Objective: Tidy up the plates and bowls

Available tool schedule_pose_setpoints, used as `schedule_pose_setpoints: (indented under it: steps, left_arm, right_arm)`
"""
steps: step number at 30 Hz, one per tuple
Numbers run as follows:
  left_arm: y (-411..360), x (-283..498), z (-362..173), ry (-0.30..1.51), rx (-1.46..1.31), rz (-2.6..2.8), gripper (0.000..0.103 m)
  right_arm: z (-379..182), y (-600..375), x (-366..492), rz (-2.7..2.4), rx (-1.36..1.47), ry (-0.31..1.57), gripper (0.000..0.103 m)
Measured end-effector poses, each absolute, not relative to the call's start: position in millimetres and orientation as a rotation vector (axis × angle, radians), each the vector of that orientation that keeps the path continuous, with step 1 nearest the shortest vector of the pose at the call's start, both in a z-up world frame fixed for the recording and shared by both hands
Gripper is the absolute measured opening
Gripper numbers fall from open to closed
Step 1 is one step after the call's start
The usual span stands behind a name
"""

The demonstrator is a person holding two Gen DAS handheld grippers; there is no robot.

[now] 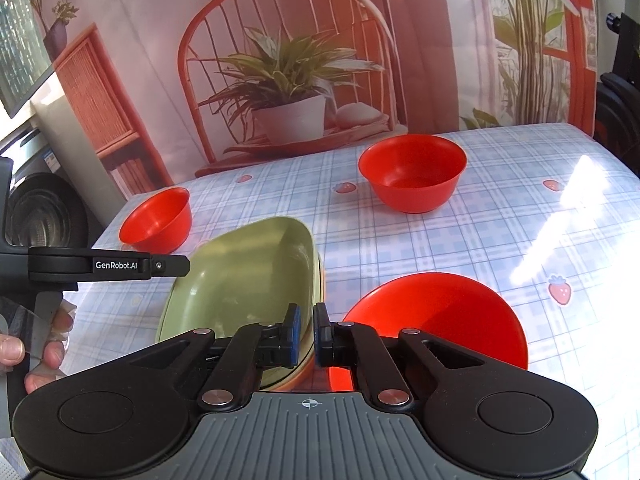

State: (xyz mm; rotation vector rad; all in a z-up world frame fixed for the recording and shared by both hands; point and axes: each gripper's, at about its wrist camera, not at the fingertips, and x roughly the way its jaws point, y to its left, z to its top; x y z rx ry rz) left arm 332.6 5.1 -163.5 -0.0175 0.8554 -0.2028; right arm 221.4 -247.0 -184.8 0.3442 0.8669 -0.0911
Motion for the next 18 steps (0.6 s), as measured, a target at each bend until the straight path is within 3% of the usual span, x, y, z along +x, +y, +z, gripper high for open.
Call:
schedule_pose_setpoints:
  steps: [12, 18]
  left_arm:
    - [18.8, 324.9, -163.9, 0.861, -0.04, -0.187, 0.017]
    - [51.1, 324.4, -121.6, 0.771, -0.043, -0.169, 0.017]
  right_arm:
    - [-193.6, -247.1, 226.3, -0.101, 0.361, 0.912, 0.002]
    - [-165.9, -248.4, 232.7, -0.094, 0.378, 0.833, 0.003]
